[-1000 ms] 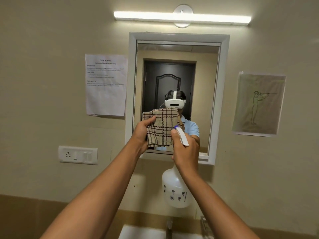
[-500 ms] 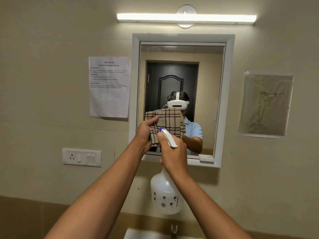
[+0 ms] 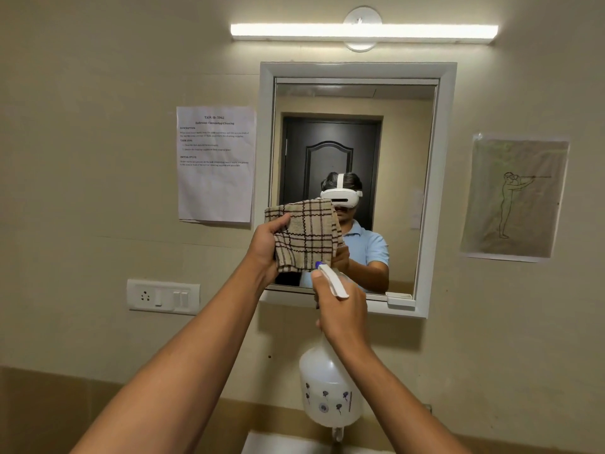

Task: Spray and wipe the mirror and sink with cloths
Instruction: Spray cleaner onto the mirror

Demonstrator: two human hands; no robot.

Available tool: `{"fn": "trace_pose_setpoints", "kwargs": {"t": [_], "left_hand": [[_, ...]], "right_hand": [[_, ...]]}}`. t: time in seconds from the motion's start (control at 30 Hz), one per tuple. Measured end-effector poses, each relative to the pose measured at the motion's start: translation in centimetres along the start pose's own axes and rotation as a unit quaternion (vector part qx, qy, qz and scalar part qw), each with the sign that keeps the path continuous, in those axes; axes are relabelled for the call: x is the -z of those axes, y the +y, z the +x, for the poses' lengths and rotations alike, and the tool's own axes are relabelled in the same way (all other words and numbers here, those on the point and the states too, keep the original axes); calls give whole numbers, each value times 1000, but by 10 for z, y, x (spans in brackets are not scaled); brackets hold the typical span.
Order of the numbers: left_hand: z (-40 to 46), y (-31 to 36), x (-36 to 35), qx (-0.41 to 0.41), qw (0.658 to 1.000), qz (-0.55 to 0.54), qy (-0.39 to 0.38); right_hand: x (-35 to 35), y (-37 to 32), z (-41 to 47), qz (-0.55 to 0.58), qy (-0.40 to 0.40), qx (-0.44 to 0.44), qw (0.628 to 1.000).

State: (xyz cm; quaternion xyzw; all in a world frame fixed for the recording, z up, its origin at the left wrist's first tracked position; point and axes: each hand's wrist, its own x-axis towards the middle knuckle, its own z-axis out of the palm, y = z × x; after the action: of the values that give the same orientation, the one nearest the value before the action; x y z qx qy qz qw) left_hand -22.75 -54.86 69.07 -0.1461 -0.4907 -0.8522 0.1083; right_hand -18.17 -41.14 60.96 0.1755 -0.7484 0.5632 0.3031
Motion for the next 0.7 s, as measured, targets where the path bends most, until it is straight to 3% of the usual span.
{"fn": "trace_pose_setpoints", "kwargs": {"t": [0.7], "left_hand": [[-19,3,1,8,999,7,39]], "right_hand": [[-4,-18,5,-9,8,35,999]]}}
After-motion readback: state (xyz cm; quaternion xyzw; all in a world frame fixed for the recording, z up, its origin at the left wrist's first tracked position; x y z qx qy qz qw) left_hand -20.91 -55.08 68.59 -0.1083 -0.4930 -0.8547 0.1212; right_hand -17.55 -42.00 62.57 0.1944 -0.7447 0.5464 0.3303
